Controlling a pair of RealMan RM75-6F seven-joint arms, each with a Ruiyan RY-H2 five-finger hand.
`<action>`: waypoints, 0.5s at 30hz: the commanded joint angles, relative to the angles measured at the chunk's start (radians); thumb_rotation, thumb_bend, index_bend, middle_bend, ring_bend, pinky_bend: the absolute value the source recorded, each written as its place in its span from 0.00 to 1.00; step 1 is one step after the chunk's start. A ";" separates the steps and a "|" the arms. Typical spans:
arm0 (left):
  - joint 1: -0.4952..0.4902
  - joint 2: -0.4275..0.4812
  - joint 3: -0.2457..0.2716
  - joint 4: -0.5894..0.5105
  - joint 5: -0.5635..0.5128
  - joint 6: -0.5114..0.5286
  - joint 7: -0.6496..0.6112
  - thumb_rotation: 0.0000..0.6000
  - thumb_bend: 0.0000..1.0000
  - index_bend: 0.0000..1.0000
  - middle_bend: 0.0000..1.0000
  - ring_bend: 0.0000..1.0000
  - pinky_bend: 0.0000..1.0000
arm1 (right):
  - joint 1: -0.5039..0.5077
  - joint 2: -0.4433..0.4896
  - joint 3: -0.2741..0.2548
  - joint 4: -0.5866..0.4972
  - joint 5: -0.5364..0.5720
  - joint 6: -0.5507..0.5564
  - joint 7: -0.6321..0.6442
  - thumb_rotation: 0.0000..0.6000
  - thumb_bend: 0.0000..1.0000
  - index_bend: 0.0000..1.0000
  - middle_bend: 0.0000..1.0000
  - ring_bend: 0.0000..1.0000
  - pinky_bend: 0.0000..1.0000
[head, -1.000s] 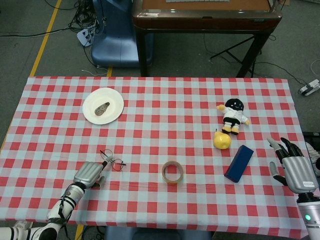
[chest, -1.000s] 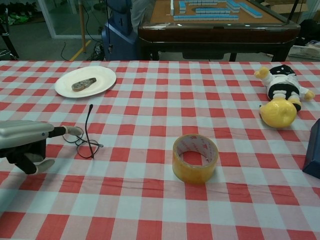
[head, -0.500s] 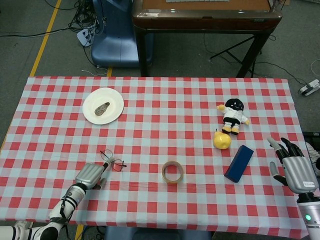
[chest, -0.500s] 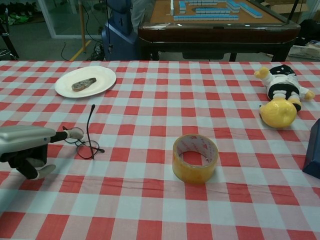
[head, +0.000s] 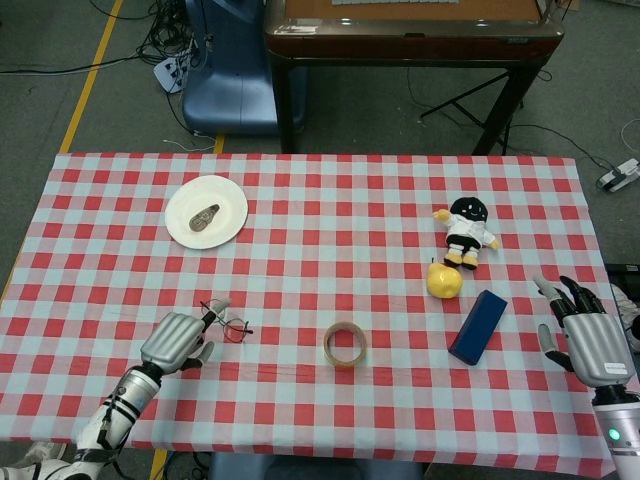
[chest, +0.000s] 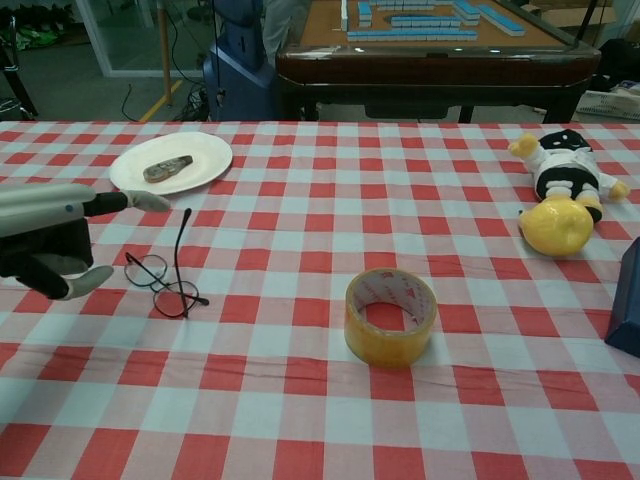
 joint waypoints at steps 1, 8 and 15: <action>0.047 0.061 0.011 -0.043 0.158 0.053 -0.112 1.00 0.54 0.00 1.00 0.99 1.00 | 0.001 0.000 0.000 -0.001 0.000 -0.001 -0.002 1.00 0.49 0.08 0.25 0.08 0.15; 0.066 0.078 0.032 -0.055 0.317 0.063 -0.210 1.00 0.54 0.00 1.00 0.99 1.00 | 0.002 0.001 0.002 -0.006 0.002 -0.002 -0.009 1.00 0.49 0.08 0.25 0.08 0.15; 0.054 0.066 0.037 -0.060 0.355 0.017 -0.213 1.00 0.54 0.00 1.00 0.99 1.00 | -0.001 0.003 0.002 -0.007 0.007 -0.001 -0.010 1.00 0.49 0.08 0.25 0.08 0.15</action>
